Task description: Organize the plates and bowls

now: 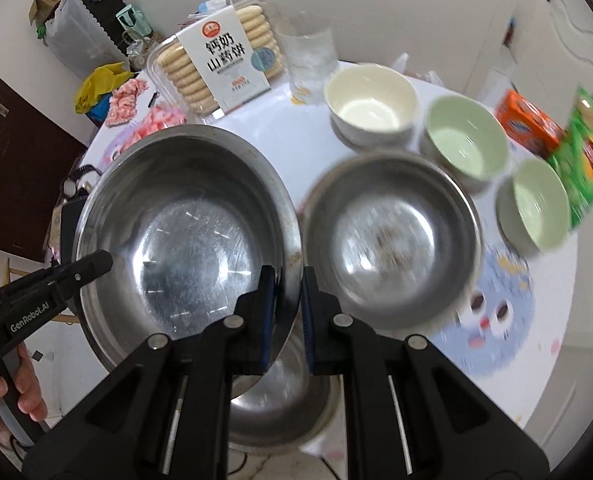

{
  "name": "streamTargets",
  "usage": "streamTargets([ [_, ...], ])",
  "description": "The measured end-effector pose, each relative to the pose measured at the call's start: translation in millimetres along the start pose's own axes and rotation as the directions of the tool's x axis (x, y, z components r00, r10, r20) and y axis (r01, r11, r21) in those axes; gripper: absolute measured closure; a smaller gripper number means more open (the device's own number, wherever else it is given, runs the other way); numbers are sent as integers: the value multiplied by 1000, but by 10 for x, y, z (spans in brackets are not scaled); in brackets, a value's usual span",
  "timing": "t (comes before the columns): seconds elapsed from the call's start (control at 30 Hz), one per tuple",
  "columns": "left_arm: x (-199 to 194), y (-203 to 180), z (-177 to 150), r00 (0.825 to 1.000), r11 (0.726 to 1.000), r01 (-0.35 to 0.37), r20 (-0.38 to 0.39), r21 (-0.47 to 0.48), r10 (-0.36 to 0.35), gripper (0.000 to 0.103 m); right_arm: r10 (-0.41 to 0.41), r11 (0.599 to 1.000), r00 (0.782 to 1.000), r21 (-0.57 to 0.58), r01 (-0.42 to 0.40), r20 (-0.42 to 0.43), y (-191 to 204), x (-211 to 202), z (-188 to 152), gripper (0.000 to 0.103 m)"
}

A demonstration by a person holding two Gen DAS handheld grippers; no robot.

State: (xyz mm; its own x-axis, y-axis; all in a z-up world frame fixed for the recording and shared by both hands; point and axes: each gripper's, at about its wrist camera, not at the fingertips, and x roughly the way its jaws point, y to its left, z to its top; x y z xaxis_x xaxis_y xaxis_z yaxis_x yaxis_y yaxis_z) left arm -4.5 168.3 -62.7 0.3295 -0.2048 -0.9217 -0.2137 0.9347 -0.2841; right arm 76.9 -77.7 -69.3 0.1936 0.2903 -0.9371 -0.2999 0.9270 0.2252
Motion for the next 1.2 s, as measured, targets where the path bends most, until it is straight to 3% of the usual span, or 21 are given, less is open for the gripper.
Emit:
streamTargets([
  [0.27,109,-86,-565,995,999,-29,-89,39,33,92,-4,999,998,40,6,-56,-108,-25,-722,88],
  [0.5,319,-122,-741,990,997,-53,-127,53,59,92,-26,998,994,57,32,-105,-184,159,-1034,88],
  [1.07,488,-148,-748,983,993,-96,-148,71,106,91,-89,994,985,47,97,-145,-195,396,-1048,86],
  [1.2,519,-159,-768,977,987,-136,-155,87,148,88,-95,994,984,40,102,-154,-183,408,-1044,86],
])
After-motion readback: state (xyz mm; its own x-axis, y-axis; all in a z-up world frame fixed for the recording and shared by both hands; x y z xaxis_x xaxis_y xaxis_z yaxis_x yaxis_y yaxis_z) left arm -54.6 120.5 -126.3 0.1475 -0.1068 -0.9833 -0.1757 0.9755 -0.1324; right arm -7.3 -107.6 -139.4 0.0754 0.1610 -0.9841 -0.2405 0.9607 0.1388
